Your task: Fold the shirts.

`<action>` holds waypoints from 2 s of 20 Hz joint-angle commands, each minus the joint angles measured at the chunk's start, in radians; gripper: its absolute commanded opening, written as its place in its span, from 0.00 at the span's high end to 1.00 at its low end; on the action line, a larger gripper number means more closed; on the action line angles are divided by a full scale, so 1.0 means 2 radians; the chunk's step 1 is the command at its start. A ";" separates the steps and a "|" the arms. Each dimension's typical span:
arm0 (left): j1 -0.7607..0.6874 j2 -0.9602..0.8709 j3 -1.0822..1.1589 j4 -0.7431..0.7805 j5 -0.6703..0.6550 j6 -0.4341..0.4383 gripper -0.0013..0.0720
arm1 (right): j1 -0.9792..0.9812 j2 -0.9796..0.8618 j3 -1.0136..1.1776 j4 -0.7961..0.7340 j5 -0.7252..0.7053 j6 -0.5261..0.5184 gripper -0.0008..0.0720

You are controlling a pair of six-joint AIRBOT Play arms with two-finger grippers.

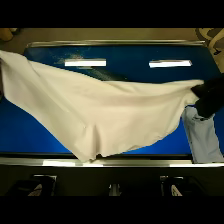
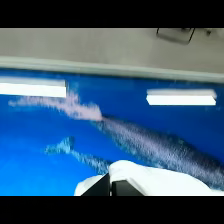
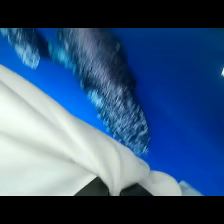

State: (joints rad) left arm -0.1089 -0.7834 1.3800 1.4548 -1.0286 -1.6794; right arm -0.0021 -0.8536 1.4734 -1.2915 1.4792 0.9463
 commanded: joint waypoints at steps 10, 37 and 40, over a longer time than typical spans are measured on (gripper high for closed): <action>-0.057 -0.105 -0.241 -0.069 0.123 0.039 0.95 | 0.000 -0.244 -0.205 0.099 -0.297 0.088 0.35; -0.058 -0.102 -0.228 -0.068 0.086 0.081 0.95 | 0.066 -0.259 -0.406 0.349 -0.340 0.120 0.27; -0.057 -0.102 -0.228 -0.068 0.086 0.081 0.95 | 0.066 -0.261 -0.403 0.370 -0.354 0.117 0.96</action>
State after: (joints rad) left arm -0.2234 -0.9878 0.9237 1.3190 -0.8562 -1.5162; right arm 0.1287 -1.3643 0.6628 -0.6163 0.8024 1.1854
